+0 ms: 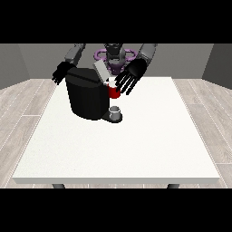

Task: Insert the coffee pod into the coffee machine and close the lid

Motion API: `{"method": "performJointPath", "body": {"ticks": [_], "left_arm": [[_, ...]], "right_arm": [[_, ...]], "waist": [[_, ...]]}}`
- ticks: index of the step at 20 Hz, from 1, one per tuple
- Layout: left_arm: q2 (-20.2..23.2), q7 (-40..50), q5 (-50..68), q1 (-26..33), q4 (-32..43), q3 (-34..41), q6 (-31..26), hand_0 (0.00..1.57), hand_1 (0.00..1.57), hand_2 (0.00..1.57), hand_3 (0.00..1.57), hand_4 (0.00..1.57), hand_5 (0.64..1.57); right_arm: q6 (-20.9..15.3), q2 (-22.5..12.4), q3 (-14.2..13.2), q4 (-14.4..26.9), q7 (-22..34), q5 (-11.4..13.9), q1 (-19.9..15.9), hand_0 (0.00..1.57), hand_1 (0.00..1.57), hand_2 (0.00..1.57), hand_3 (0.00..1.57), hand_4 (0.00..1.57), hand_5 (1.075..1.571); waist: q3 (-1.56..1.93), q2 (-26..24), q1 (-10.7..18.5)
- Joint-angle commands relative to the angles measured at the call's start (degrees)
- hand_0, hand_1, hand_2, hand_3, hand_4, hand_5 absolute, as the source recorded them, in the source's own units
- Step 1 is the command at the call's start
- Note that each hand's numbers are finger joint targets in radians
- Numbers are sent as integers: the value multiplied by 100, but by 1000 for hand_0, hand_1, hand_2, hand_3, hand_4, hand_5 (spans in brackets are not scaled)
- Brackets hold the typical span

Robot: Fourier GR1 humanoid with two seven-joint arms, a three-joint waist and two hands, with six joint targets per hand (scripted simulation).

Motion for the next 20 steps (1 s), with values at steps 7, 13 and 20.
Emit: {"method": "performJointPath", "body": {"ticks": [7, 13, 20], "left_arm": [[-420, 105, -129, 377, -220, -155, 2, 0, 0, 0, 0, 0, 1571], [-530, 216, 226, 543, -335, 91, -444, 0, 0, 0, 0, 0, 1571], [-1420, -104, 1545, 1496, -412, 1142, -69, 0, 0, 0, 0, 249, 1571]], "right_arm": [[-59, 12, -281, 499, -372, -131, 186, 0, 0, 0, 0, 376, 1571], [1, -15, -303, 733, -436, -128, 639, 0, 0, 0, 0, 392, 1571], [27, -125, -496, 708, -261, -266, 1185, 0, 0, 0, 0, 434, 1571]], "waist": [[-10, -372, 359], [-10, -938, 578], [-18, -1801, 1112]]}}
